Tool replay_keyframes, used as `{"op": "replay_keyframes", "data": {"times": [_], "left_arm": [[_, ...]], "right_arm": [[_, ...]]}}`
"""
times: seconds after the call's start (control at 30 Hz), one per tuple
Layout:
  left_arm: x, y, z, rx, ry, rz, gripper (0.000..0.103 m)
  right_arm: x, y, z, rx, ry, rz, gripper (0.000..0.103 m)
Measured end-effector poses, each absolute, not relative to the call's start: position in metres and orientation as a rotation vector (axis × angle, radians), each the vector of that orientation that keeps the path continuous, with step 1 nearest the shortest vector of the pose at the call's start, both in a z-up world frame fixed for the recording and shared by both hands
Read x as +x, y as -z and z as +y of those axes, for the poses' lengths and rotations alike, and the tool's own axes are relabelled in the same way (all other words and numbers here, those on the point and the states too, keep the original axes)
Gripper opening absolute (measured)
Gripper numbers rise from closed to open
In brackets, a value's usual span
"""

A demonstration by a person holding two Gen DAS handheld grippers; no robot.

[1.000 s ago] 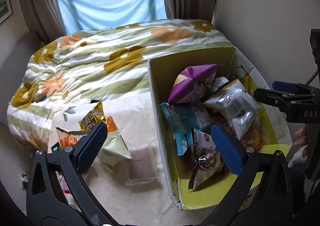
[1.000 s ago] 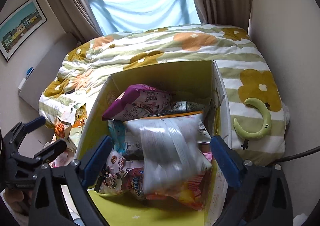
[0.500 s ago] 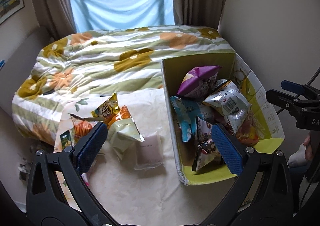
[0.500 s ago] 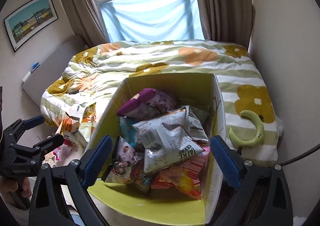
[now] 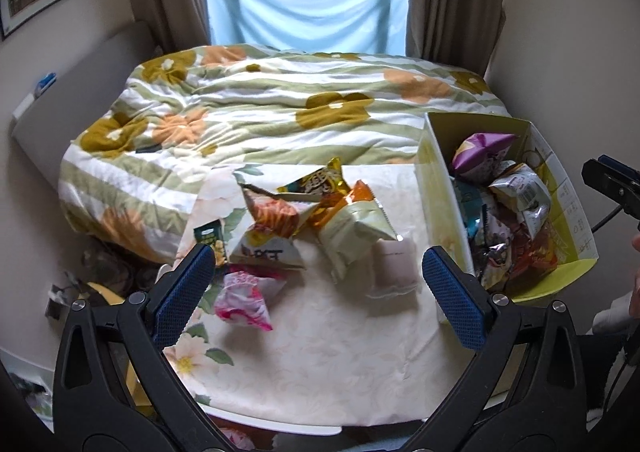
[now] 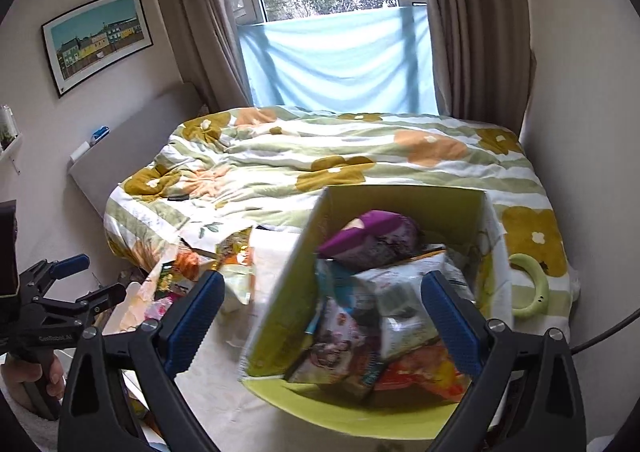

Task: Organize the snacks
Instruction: 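Withdraw both tools from the box back toward the remaining snacks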

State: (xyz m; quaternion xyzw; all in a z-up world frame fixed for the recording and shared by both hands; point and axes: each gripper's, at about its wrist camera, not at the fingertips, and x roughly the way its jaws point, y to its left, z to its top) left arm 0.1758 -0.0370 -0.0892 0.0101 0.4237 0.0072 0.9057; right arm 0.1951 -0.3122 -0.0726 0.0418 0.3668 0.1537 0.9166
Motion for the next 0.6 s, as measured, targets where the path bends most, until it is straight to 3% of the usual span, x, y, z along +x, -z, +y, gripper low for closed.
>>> {"op": "replay_keyframes", "data": {"times": [0.6], "left_arm": [[0.192,0.183,0.098,-0.057,0.116,1.095,0.103]], "right_arm": [[0.181,0.141,-0.137,0.142,-0.263,0.869,0.098]]}}
